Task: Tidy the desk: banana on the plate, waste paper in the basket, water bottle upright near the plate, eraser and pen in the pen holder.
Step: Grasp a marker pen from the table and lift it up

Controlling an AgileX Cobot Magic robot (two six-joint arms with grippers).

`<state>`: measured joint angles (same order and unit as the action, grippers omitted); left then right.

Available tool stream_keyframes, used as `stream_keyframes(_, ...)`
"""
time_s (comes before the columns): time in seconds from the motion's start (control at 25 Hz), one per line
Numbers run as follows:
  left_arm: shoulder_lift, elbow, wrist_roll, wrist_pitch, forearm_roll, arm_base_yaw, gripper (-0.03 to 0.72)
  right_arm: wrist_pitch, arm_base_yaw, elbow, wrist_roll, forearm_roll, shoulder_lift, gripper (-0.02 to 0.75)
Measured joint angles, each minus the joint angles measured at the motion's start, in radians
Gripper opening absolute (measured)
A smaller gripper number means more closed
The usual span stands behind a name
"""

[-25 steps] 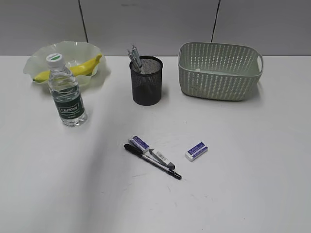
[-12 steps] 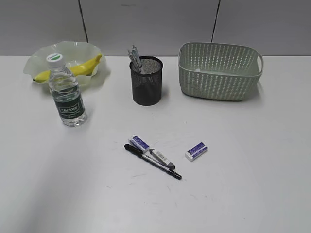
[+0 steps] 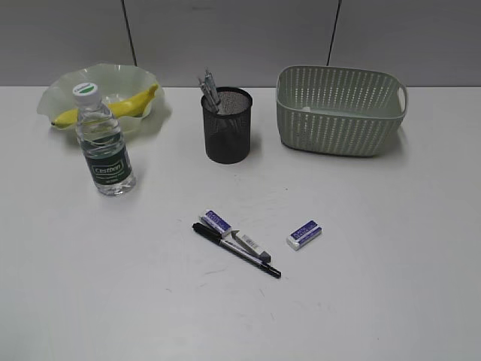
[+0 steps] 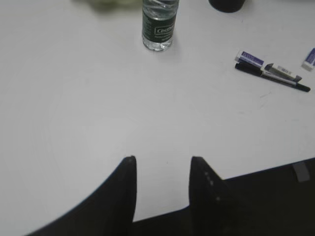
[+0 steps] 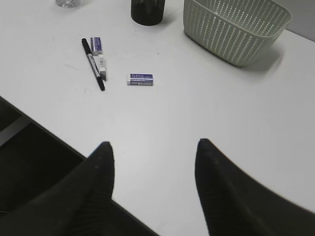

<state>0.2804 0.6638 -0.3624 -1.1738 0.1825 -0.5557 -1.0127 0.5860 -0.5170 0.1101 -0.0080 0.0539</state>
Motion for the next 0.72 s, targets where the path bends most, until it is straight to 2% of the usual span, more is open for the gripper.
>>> stream_keyframes(0.24, -0.267, -0.106, 0.002, 0.049, -0.012, 0.000, 0.260, 0.185, 0.000, -0.048, 0.042, 0.008, 0.257, 0.426)
stream_keyframes(0.4, -0.279, -0.117, 0.024, 0.085, -0.015, 0.000, 0.260, 0.274, 0.000, -0.131, 0.093, 0.021, 0.482, 0.426)
stream_keyframes(0.6, -0.275, -0.125, 0.119, 0.103, -0.036, 0.000, 0.257, 0.297, 0.002, -0.323, 0.117, 0.076, 0.831, 0.426)
stream_keyframes(0.72, -0.275, -0.125, 0.150, 0.106, -0.036, 0.000, 0.256, 0.259, 0.002, -0.454, 0.193, 0.166, 1.021, 0.426)
